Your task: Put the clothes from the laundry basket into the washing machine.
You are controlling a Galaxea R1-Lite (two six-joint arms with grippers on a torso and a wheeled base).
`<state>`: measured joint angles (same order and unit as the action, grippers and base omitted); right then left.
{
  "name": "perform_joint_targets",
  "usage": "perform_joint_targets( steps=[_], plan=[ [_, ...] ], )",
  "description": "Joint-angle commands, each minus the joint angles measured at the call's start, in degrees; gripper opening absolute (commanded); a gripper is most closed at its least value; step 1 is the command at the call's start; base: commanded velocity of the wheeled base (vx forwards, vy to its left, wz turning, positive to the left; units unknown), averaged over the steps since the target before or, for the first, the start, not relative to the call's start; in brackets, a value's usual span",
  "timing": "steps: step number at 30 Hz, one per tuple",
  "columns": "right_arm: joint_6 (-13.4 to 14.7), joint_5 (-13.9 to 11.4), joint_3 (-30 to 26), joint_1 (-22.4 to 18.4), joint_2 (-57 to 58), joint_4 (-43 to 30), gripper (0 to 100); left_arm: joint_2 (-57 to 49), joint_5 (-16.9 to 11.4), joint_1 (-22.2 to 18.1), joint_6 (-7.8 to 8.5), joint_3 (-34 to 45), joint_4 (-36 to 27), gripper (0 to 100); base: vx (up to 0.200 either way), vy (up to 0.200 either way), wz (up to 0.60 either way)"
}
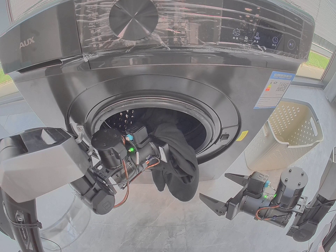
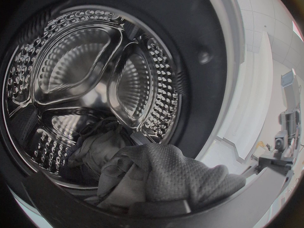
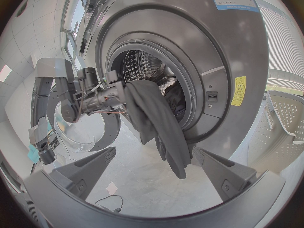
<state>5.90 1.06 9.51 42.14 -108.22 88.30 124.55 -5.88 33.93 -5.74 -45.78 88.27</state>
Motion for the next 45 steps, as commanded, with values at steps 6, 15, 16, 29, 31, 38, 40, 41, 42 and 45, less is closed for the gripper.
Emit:
perform_joint_targets(
  steps=[6, 15, 16, 29, 31, 38, 40, 41, 42, 45],
  plan=[
    [-0.10, -0.01, 0.07, 0.04, -0.42, 0.03, 100, 8.87, 0.08, -2.99, -0.50, -12.50, -4.95, 0, 0.000, 0.000, 0.00],
    [-0.01, -0.01, 0.07, 0.04, -0.50, 0.03, 100, 12.91, 0.87, -5.01, -1.38, -29.72, -17.34, 0, 0.000, 0.000, 0.00],
    [-0.10, -0.01, 0.07, 0.04, -0.50, 0.03, 100, 13.44, 0.87, -5.01, -1.55, -31.13, -18.31, 0, 0.000, 0.000, 0.00],
    [-0.10, -0.01, 0.25, 0.04, -0.59, 0.03, 100, 19.50, 6.05, -8.26, -3.93, -52.93, -29.82, 0, 0.000, 0.000, 0.00],
    [-0.10, -0.01, 0.25, 0.04, -0.59, 0.03, 100, 19.50, 6.23, -8.44, -4.45, -54.07, -31.06, 0, 0.000, 0.000, 0.00],
    [-0.10, -0.01, 0.25, 0.04, -0.59, 0.03, 100, 19.41, 6.23, -8.09, -4.45, -53.72, -31.67, 100, 0.000, 0.000, 0.00],
    [-0.10, -0.01, 0.25, 0.04, -0.59, 0.03, 100, 19.24, 6.14, -8.00, -4.54, -53.36, -31.76, 100, 0.000, 0.000, 0.00],
    [-0.10, -0.01, 0.25, 0.04, -0.59, 0.03, 100, 19.15, 6.32, -7.82, -4.72, -52.93, -32.02, 100, 0.000, 0.000, 0.00],
    [-0.10, -0.01, 0.34, 0.04, -0.59, 0.03, 100, 18.97, 6.32, -7.82, -4.89, -51.96, -32.37, 100, 0.000, 0.000, 0.00],
    [-0.10, -0.01, 0.34, 0.04, -0.59, 0.03, 100, 17.66, 6.49, -7.65, -4.89, -48.79, -33.34, 100, 0.000, 0.000, 0.00]
  ],
)
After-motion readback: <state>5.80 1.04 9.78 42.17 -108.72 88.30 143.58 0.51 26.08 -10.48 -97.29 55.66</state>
